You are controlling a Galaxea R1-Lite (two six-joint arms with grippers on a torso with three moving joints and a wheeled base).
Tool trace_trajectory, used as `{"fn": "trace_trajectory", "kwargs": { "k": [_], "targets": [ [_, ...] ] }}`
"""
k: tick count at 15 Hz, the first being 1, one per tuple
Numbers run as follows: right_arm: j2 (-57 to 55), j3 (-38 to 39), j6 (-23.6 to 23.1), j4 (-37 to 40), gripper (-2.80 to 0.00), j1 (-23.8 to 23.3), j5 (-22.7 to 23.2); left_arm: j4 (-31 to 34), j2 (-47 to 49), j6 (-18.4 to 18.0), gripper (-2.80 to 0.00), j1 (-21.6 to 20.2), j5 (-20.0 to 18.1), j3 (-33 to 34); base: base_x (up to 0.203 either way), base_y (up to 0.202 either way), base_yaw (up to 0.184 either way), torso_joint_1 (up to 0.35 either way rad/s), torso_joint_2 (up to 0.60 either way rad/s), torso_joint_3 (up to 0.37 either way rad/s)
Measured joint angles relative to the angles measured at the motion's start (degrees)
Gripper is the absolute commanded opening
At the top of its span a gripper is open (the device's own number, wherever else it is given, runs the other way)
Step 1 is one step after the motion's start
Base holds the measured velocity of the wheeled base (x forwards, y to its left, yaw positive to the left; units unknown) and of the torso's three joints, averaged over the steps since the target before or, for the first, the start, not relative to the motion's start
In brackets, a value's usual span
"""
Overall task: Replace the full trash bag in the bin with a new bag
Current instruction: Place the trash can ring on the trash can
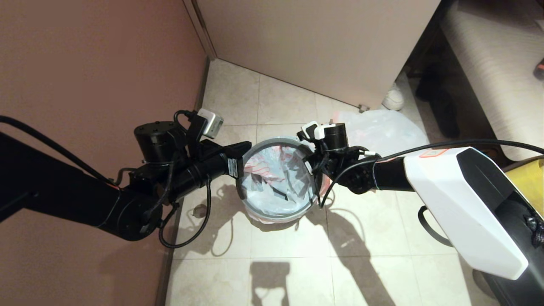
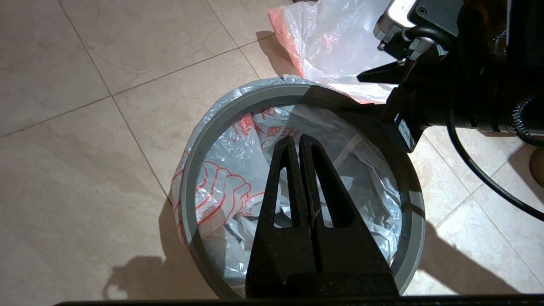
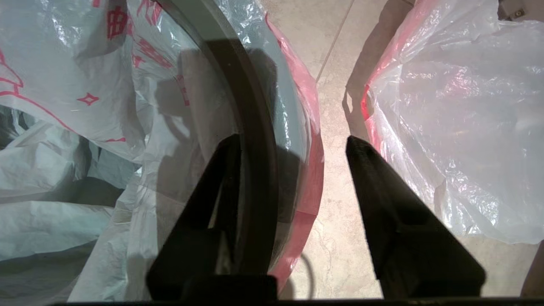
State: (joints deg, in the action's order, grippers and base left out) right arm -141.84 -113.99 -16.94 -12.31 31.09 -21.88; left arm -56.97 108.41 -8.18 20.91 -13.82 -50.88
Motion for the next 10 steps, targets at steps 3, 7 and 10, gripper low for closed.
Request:
{"fn": "trace_trajectory", "kwargs": {
  "k": [3,7,10],
  "targets": [
    [-0.3,0.0,0.0,-0.1,-2.80,0.0,0.0,0.0,0.0,0.0,-2.80,0.0,0.0,0.0,0.000,0.000,0.000,0.000,0.00,0.000],
    [0.4,0.0,0.0,0.0,-2.80,0.3,0.0,0.0,0.0,0.0,-2.80,0.0,0.0,0.0,0.000,0.000,0.000,0.000,0.00,0.000],
    [1.0,0.0,0.2,0.0,-2.80,1.3,0.0,0.0,0.0,-0.1,-2.80,0.0,0.0,0.1,0.000,0.000,0.000,0.000,0.00,0.000]
  ]
}}
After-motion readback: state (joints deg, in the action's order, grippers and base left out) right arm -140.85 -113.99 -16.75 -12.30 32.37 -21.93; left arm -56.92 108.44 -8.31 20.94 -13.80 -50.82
